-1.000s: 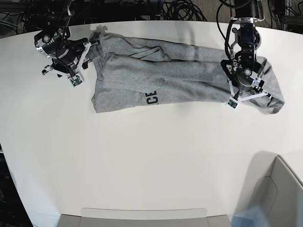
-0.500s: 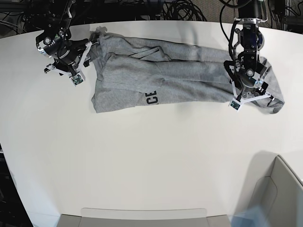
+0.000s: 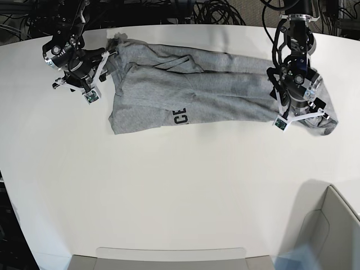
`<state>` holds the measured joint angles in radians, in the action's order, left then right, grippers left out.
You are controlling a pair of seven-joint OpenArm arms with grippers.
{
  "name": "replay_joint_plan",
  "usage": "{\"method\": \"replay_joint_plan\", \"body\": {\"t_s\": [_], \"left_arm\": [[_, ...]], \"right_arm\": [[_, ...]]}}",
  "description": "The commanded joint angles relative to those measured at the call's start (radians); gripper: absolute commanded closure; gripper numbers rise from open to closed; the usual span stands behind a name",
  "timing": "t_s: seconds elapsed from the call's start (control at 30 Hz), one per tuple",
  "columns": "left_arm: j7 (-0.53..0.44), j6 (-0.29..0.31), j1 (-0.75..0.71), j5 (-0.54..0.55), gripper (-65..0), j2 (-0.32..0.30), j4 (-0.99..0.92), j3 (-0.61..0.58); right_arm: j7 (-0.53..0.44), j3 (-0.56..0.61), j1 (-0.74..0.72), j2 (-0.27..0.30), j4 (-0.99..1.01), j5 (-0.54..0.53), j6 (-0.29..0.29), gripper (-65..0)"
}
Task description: Fold the T-shirt properly
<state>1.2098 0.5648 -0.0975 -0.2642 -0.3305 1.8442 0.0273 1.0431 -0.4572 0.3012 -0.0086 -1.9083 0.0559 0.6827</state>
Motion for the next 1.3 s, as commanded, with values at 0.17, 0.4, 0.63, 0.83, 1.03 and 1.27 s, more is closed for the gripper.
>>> {"method": "replay_joint_plan", "body": {"t_s": [0.17,0.4,0.63,0.83,1.03,1.27], "left_arm": [[-0.075,-0.116,0.009,-0.013,-41.8,-0.020,-0.110,0.004],[-0.095,-0.121,0.064,-0.013,-41.8,-0.019,-0.200,0.009],[-0.117,-0.118,0.135,-0.013,-41.7,-0.020,-0.280,0.121],[-0.132,-0.114,0.132,-0.013,-40.6,-0.048,-0.331,0.125],[-0.132,-0.114,0.138,-0.013,-27.3,-0.055,-0.397,0.133],[-0.129,-0.121,0.195,-0.011,0.0,-0.054,-0.492,0.193]], "right_arm": [[-0.014,-0.002,-0.007,0.006,-0.013,-0.006,0.015,-23.5],[-0.014,-0.002,-0.009,0.006,-0.013,-0.006,0.015,-23.5],[-0.014,-0.007,-0.007,0.006,-0.013,-0.006,0.015,-23.5],[-0.014,-0.008,-0.006,0.006,-0.013,-0.006,0.015,-23.5],[-0.014,-0.002,-0.007,0.006,-0.015,-0.006,0.015,-23.5],[-0.014,-0.002,-0.007,0.006,-0.017,-0.006,0.015,-23.5]]}}
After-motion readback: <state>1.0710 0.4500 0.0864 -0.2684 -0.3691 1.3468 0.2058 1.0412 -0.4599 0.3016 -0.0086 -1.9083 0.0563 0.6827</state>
